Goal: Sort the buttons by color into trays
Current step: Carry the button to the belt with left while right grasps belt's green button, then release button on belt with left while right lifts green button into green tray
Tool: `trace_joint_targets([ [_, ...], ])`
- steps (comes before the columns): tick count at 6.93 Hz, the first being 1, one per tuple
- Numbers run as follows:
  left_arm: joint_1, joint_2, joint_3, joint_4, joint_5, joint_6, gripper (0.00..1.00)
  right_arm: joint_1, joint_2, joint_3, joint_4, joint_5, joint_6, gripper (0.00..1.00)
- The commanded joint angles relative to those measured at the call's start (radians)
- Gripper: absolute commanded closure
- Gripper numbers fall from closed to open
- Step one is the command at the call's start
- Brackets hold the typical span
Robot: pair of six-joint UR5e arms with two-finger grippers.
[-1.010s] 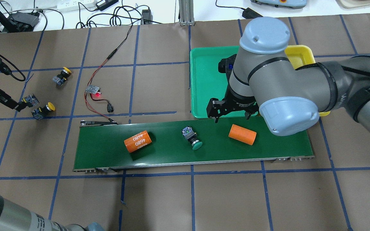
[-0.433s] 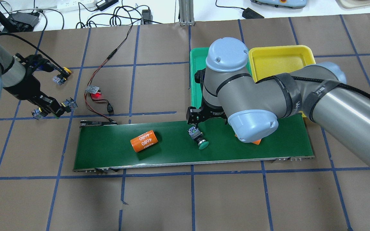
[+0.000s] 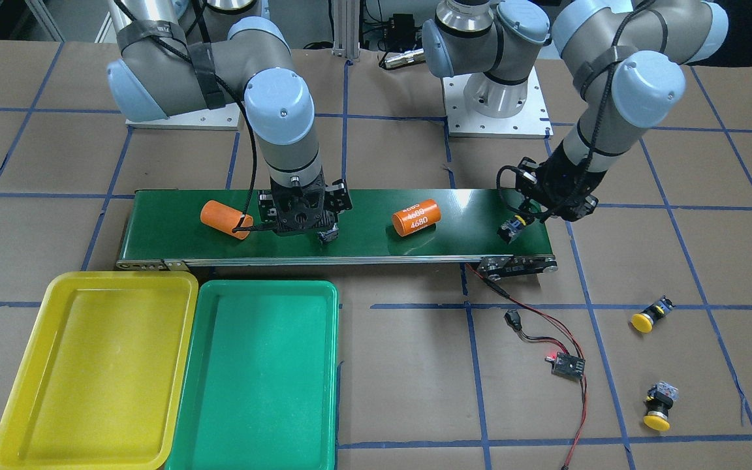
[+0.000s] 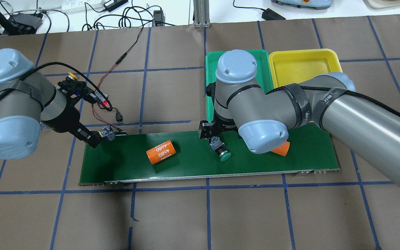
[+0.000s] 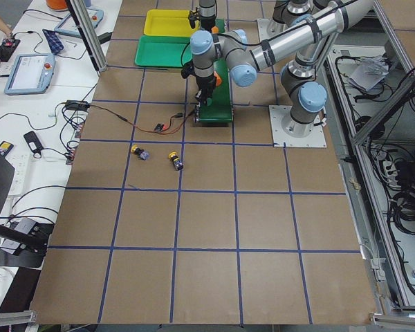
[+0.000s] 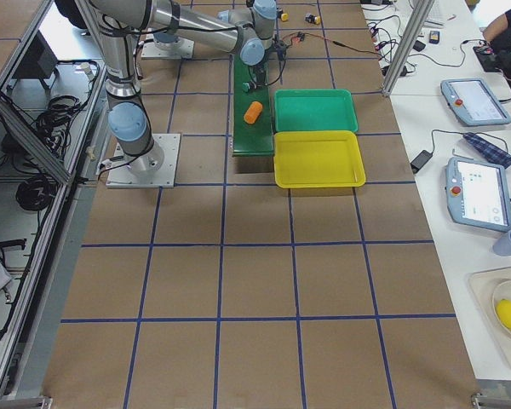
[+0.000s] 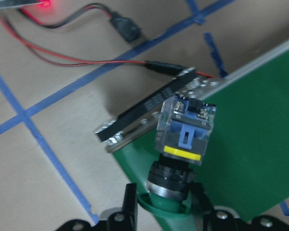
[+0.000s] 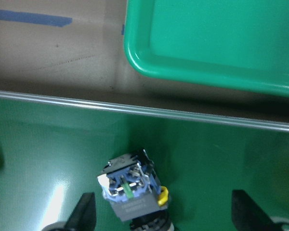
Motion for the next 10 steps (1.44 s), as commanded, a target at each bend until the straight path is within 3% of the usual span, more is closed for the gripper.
trace_joint_targets([
  [1,-0.029,0.055,-0.105,0.082,-0.008,0.215,1.00,0.034,0.050,0.000,-0.040,-0.003,0.000,0.00],
  [2,-0.029,0.056,-0.116,0.091,-0.022,0.213,1.00,0.034,0.056,-0.001,-0.038,-0.006,-0.004,0.37],
  [3,-0.026,0.050,-0.113,0.114,-0.051,0.211,0.23,0.034,0.052,-0.001,-0.020,-0.010,-0.004,0.82],
  [4,-0.023,0.050,-0.105,0.143,-0.060,0.198,0.00,0.033,0.049,-0.001,-0.012,-0.007,-0.006,1.00],
  [5,0.003,0.055,-0.078,0.145,-0.070,0.135,0.00,0.025,0.041,-0.001,0.006,-0.007,-0.021,1.00],
  [7,0.180,-0.032,0.090,0.070,-0.061,0.145,0.00,0.013,0.006,-0.004,0.008,-0.009,-0.032,1.00],
  [10,0.290,-0.312,0.320,0.078,-0.004,0.139,0.00,-0.094,-0.021,-0.050,-0.012,-0.017,-0.034,1.00],
])
